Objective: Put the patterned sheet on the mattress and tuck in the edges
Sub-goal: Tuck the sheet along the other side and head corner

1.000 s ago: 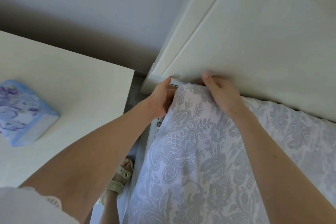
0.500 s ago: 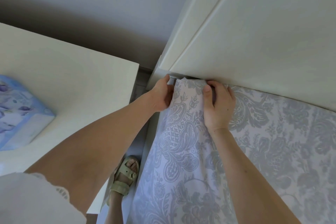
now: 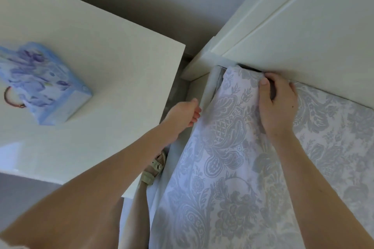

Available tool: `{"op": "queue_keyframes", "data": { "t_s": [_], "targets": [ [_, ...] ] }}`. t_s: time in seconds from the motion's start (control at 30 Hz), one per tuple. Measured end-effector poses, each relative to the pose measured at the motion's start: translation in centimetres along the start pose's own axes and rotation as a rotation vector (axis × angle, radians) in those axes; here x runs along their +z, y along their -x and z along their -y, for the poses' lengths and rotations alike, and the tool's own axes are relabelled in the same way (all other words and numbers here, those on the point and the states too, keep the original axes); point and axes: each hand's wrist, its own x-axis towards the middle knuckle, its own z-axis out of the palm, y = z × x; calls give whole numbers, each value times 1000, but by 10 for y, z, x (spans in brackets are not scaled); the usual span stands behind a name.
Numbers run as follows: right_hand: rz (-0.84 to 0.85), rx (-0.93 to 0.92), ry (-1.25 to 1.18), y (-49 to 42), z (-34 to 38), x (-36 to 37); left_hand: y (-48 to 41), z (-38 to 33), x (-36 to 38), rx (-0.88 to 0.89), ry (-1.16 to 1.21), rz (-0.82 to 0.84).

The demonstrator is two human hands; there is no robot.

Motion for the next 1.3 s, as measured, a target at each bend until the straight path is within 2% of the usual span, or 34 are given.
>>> {"op": "queue_keyframes", "data": {
  "t_s": [0.07,0.13,0.23,0.33,0.43,0.5,0.6,0.63,0.7,0.8,0.87,0.93,1.07,1.3],
  "targets": [
    [-28,-186,166,5,17,-14,9,38,10,-50,-26,22],
    [-13,-486,215,13,40,-21,15,65,18,-25,-8,4],
    [322,-864,211,24,66,-4,14,74,20,-1,110,-37],
    [714,-985,533,25,84,22,4,65,23,-60,123,-16],
    [1071,-986,952,13,104,33,-7,66,27,-206,260,88],
    [1221,-921,1062,6,112,36,-8,75,31,-225,391,149],
    [1349,-862,1181,8,112,41,-2,81,34,-255,418,219],
    [1368,-849,1213,10,110,45,0,78,34,-265,401,209],
    [1402,-805,1259,13,111,54,0,78,35,-254,220,216],
    [1454,-727,1270,17,116,63,20,89,31,-144,-45,44],
    [1468,-680,1281,20,116,67,45,102,22,8,-52,-119],
    [1457,-660,1280,21,114,68,64,120,15,85,-6,-249],
    [1417,-668,1245,20,112,67,82,149,18,42,-27,-106],
    [1405,-661,1233,21,111,64,68,140,21,26,-175,-114]
  ]
}}
